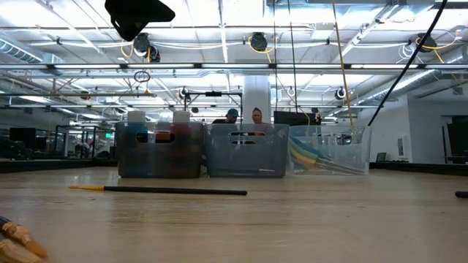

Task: Pick & Place Paint Supplies
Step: Put the silver paintbrush into the right black bin

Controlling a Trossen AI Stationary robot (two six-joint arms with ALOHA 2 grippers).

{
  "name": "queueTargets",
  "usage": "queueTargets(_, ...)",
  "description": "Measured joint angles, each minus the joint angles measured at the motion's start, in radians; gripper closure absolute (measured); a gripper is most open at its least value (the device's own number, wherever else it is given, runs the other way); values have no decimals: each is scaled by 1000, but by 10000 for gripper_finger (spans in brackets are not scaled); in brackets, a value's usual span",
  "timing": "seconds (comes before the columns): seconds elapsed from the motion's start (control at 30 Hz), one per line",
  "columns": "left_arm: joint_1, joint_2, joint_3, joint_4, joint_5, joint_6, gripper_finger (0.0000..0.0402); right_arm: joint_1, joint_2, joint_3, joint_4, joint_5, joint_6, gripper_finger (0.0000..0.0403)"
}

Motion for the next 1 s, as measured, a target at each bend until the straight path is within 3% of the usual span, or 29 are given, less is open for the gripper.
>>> queueTargets(0.27,0,0,0,1,0,0,188,-28,25,-12,-2,-31,-8,272)
queueTargets(0.47,0,0,0,1,0,0,188,-53,24,-85,106,-146,-13,315)
queueTargets(0.8,0,0,0,1,0,0,188,-79,23,-192,206,-180,-28,391)
queueTargets(1.0,0,0,0,1,0,0,188,-81,21,-206,220,-165,-39,398)
